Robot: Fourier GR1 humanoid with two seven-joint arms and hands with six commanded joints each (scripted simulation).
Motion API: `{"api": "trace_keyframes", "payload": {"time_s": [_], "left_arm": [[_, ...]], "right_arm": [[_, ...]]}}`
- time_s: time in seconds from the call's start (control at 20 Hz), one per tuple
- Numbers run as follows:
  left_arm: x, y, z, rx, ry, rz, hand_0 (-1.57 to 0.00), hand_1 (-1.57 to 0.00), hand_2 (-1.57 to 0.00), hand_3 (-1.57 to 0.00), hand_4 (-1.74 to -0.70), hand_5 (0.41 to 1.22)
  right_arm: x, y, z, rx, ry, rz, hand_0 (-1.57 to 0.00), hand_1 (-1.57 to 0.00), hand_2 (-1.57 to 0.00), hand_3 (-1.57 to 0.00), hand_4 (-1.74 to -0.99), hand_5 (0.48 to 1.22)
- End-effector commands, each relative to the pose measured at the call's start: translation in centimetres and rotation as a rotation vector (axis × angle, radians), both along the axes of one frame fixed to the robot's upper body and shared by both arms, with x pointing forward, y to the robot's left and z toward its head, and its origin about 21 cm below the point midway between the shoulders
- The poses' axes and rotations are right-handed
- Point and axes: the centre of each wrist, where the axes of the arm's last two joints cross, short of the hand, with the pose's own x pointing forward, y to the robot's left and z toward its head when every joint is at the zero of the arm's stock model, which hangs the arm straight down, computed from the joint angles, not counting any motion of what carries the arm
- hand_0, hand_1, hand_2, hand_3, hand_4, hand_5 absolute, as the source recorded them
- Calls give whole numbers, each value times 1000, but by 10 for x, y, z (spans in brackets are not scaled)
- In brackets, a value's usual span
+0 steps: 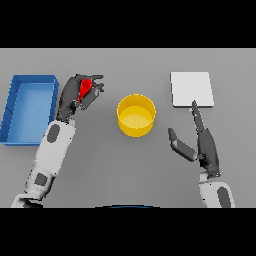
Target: Pick up the red beaker and tilt it to pour out 1 green nut into yellow bowl. Pick up the yellow bowl and place it on the metallic measuring scale.
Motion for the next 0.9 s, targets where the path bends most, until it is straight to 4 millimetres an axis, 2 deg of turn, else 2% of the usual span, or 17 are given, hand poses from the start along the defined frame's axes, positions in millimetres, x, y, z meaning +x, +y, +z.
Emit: {"api": "trace_keyframes", "payload": {"time_s": [0.0, 0.1, 0.25, 0.4, 0.6, 0.8, 0.85], "left_arm": [[0, -1, 7, 90, -13, -22, -1553, -1554, -1554, -1546, -1732, 1137], [3, -6, 23, 252, -21, -75, -1559, -1560, -1560, -1555, -1735, 1136], [3, -10, 30, 348, -14, -107, -1559, -1560, -1560, -1555, -1735, 1123], [7, -13, 39, 440, -11, -137, -1562, -1562, -1562, -1558, -1736, 1144], [21, -34, 63, 765, -59, -227, -1567, -1567, -1567, -1566, -1739, 1166], [28, -56, 75, 1078, -99, -339, -1569, -1570, -1569, -1569, -1740, 1199], [30, -62, 77, 1148, -101, -359, -1570, -1570, -1570, -1569, -1689, 1203]], "right_arm": [[-1, 0, 2, 2, -9, 2, 1, 1, 1, 1, -1101, 658], [2, -2, 0, -4, 10, -5, 1, 1, 1, 1, -1092, 661], [-2, -2, -1, 7, -6, 13, 1, 1, 1, 1, -1092, 668], [-5, -3, -3, -5, 17, 2, 1, 1, 1, 1, -1096, 666], [-2, -2, 2, 7, -6, 28, 1, 1, 1, 1, -1062, 690], [-4, -5, 4, -2, -2, 20, 1, 1, 1, 1, -1068, 689], [-2, -4, 4, -3, 4, 24, 1, 1, 1, 1, -1070, 686]]}}
